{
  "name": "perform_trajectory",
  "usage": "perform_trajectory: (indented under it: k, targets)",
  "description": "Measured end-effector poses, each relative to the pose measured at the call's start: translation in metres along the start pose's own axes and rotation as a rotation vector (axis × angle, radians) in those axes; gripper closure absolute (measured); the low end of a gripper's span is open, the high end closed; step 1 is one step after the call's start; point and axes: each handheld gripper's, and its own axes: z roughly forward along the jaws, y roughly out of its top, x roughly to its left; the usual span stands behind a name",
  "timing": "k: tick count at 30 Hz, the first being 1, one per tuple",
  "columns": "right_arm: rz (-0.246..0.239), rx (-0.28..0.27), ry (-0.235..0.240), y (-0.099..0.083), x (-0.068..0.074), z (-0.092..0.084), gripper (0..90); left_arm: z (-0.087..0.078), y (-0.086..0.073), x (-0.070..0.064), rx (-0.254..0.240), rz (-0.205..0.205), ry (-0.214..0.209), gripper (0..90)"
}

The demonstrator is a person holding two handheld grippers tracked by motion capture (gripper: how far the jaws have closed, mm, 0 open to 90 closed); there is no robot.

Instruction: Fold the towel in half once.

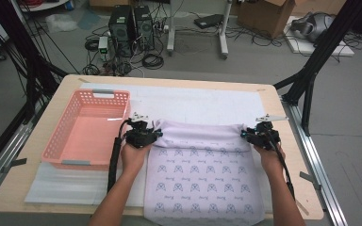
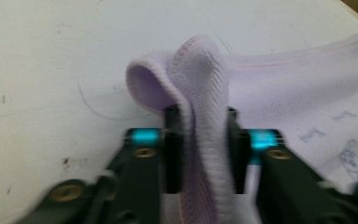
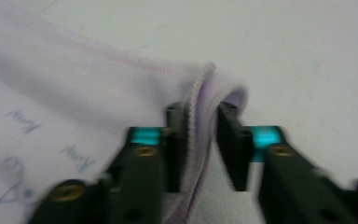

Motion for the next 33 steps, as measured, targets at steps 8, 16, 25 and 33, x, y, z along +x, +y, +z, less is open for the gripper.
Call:
perform_trajectory:
  k: [8, 16, 25, 33]
  targets:
    - [0.026, -0.023, 0.047, -0.004, -0.001, -0.026, 59.7, -0.016, -0.005, -0.007, 0.017, 0.07, -0.023, 58.6]
    - [-0.008, 0.049, 0.107, -0.027, 0.009, -0.025, 81.8, -0.011, -0.019, -0.004, 0.081, 0.046, -0.005, 73.9]
    - [-0.004, -0.009, 0.127, -0.038, 0.008, -0.043, 87.4, -0.029, -0.025, -0.011, 0.039, 0.056, -0.03, 85.8]
    - [-0.019, -0.051, 0.167, -0.063, 0.017, -0.073, 87.4, -0.061, -0.057, -0.021, 0.001, 0.052, -0.105, 85.0]
